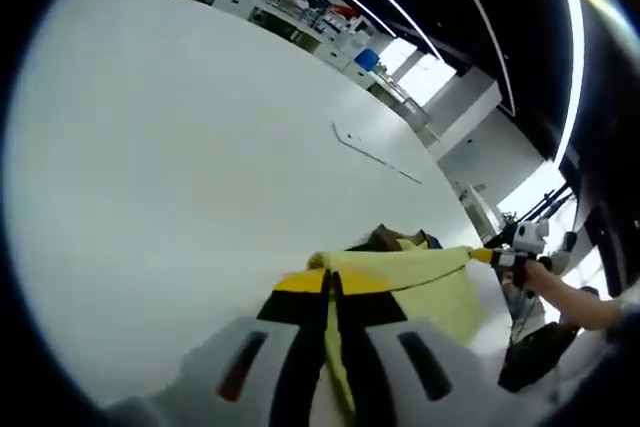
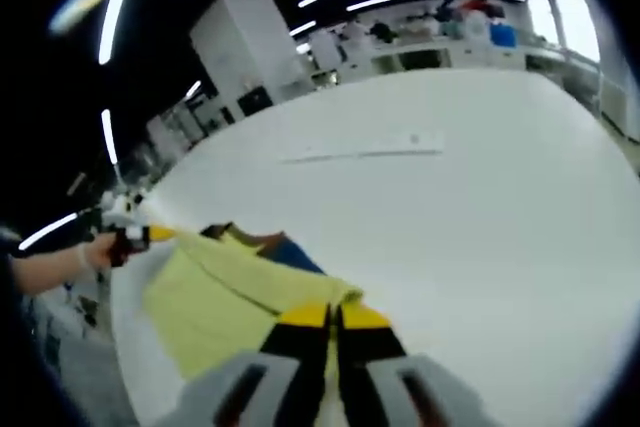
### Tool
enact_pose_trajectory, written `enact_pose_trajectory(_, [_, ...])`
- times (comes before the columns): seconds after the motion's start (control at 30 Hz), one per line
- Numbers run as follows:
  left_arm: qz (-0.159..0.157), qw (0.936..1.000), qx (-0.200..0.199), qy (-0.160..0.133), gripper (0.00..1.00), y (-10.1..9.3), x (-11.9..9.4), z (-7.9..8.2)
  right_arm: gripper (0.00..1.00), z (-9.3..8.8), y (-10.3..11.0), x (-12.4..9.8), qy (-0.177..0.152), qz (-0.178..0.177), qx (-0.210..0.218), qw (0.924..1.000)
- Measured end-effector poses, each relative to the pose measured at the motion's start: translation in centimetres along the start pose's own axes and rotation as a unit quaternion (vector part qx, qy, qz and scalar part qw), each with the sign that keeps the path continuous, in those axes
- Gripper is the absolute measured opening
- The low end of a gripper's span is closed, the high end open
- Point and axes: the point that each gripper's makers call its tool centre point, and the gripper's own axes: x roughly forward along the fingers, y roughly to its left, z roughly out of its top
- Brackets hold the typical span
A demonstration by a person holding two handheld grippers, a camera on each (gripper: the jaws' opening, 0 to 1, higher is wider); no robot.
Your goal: Fold the garment on the visible template until the final outline fits inside the template.
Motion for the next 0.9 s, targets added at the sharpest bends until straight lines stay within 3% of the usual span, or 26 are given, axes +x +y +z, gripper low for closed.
enact_pose_trajectory(0.17, [-0.004,0.9999,0.008,-0.005,0.01,-0.1,-0.1,0.1,0.0,0.0,-0.2,0.1,-0.001,-0.001,-0.005,1.0])
enact_pose_trajectory(0.37, [-0.005,0.9994,0.033,-0.008,0.23,-0.2,-0.3,0.2,0.1,0.2,0.3,-0.5,-0.013,0.003,-0.008,0.9999])
enact_pose_trajectory(0.63, [-0.027,0.9938,0.107,0.01,0.47,-1.9,-0.6,-0.7,0.53,0.5,0.8,-1.5,-0.042,0.01,-0.061,0.9972])
enact_pose_trajectory(0.73, [-0.047,0.9883,0.143,0.024,0.56,-2.9,-0.8,-1.3,0.69,0.4,1.1,-1.5,-0.044,0.024,-0.078,0.9957])
enact_pose_trajectory(0.9, [-0.075,0.9819,0.17,0.034,0.77,-4.4,-1.3,-2.1,0.91,-0.8,2.5,-1.9,-0.041,0.046,-0.101,0.9929])
